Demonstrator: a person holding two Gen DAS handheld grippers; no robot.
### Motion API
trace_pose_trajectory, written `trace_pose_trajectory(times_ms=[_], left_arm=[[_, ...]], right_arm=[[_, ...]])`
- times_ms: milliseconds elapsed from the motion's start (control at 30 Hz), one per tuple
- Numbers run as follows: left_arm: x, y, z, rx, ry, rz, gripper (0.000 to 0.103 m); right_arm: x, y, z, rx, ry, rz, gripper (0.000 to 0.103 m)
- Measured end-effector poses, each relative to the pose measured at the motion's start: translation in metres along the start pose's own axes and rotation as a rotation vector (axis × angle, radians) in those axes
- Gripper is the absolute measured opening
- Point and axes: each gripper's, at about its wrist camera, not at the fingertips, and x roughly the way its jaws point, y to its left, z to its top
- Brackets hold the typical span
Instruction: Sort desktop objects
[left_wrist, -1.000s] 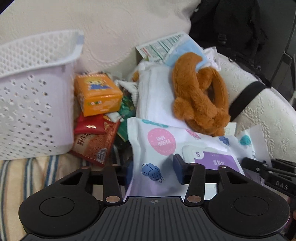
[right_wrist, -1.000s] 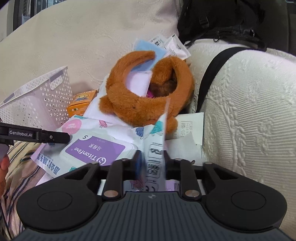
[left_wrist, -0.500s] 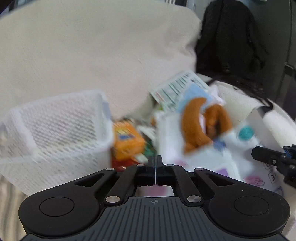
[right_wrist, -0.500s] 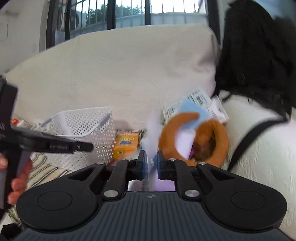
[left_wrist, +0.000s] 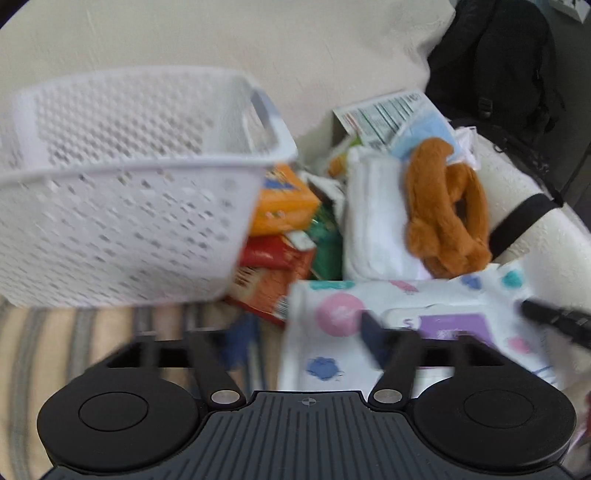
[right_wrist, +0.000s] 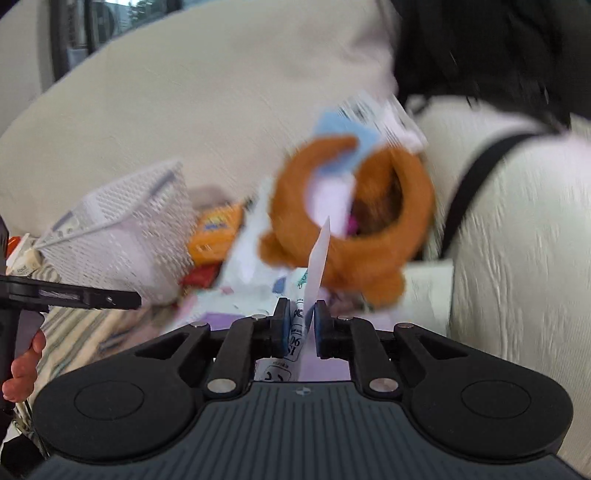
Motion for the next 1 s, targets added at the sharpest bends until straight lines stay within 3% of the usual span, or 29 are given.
trace_pose_trajectory(times_ms=[167, 367, 467, 600, 667, 733, 800, 867, 933, 1000], left_arm=[[0.017, 0.011, 0.001, -0.018, 0.014, -0.011, 0.099], [0.046, 0.027, -0.004, -0.092, 0.130, -0.127, 0.100], [0.062, 0.026, -0.009, -0.093, 0.143, -0.094, 0.103], [0.074, 0.039, -0.011, -0.201, 0.194, -0.211, 0.103], [0.072, 0.031, -0.013, -0.175, 0.200, -0.228, 0.103], [0.068, 0.025, -0.016, -0.159, 0.212, -0.280, 0.103], [0.062, 0.024, -0.019, -0.179, 0.196, -0.292, 0.103], [0.057, 0.023, -0.020, -0.198, 0.176, -0.253, 0.095], [0.051, 0.021, -0.021, -0.201, 0.150, -0.207, 0.085], [0.041, 0.022, -0.021, -0.218, 0.124, -0.196, 0.082]], right_arm=[[0.012, -0.006, -0.015, 0.035, 0.031, 0.017, 0.016], [0.027, -0.006, -0.014, 0.029, 0.038, 0.057, 0.022], [0.034, -0.008, -0.014, 0.030, 0.049, 0.075, 0.025], [0.038, -0.009, -0.014, 0.021, 0.054, 0.077, 0.027], [0.040, -0.010, -0.015, 0.028, 0.059, 0.078, 0.034], [0.045, -0.010, -0.016, 0.043, 0.072, 0.102, 0.055], [0.047, -0.009, -0.018, 0.051, 0.062, 0.106, 0.056], [0.043, -0.005, -0.019, 0.063, 0.034, 0.091, 0.047], [0.033, 0.002, -0.019, 0.030, 0.008, 0.061, 0.020], [0.021, 0.005, -0.018, 0.031, -0.006, 0.103, 0.019]])
